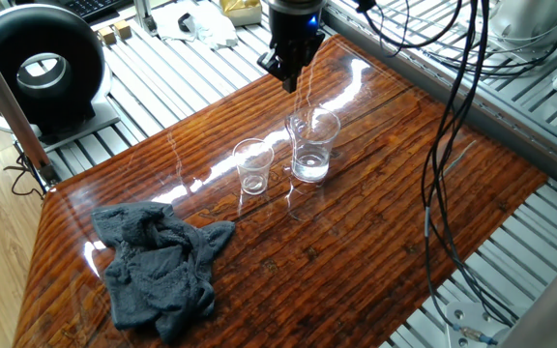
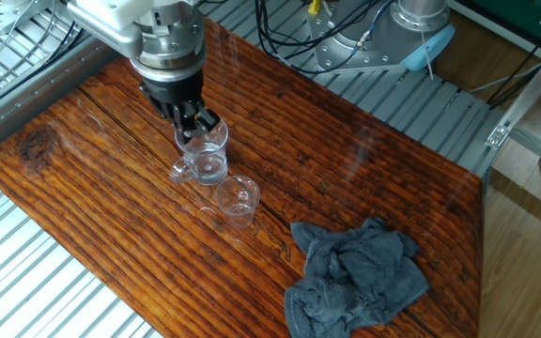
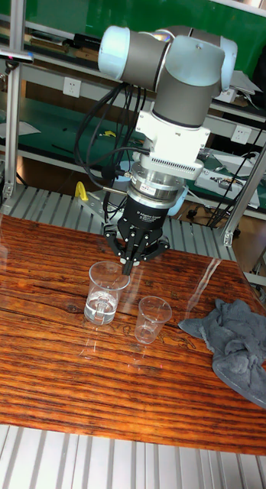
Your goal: Pour the water from one cup into another empty cup
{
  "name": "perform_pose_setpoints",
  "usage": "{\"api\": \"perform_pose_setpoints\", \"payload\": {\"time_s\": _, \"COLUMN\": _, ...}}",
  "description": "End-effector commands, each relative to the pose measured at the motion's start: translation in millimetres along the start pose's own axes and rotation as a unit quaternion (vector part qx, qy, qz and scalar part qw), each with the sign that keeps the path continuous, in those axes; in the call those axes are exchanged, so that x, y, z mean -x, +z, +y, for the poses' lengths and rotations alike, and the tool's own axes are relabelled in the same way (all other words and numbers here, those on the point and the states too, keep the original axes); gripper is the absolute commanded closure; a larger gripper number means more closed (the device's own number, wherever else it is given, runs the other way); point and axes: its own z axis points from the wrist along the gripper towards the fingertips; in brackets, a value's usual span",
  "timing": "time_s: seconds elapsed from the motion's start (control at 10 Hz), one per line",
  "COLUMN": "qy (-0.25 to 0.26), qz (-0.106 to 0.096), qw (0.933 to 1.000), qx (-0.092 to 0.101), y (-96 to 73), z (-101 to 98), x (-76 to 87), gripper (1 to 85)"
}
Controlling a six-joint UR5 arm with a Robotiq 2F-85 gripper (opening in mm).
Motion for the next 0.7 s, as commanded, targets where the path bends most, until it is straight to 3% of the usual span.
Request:
{"api": "perform_pose_setpoints", "payload": {"time_s": 0.0, "qy": 0.0, "qz": -0.004, "qw": 1.0, "qx": 0.003, "y": 2.1, "z": 1.1, "x": 3.4, "gripper": 84.7}}
{"api": "perform_pose_setpoints", "payload": {"time_s": 0.6, "qy": 0.001, "qz": -0.012, "qw": 0.9999, "qx": -0.002, "y": 11.5, "z": -1.8, "x": 11.1, "gripper": 84.7}}
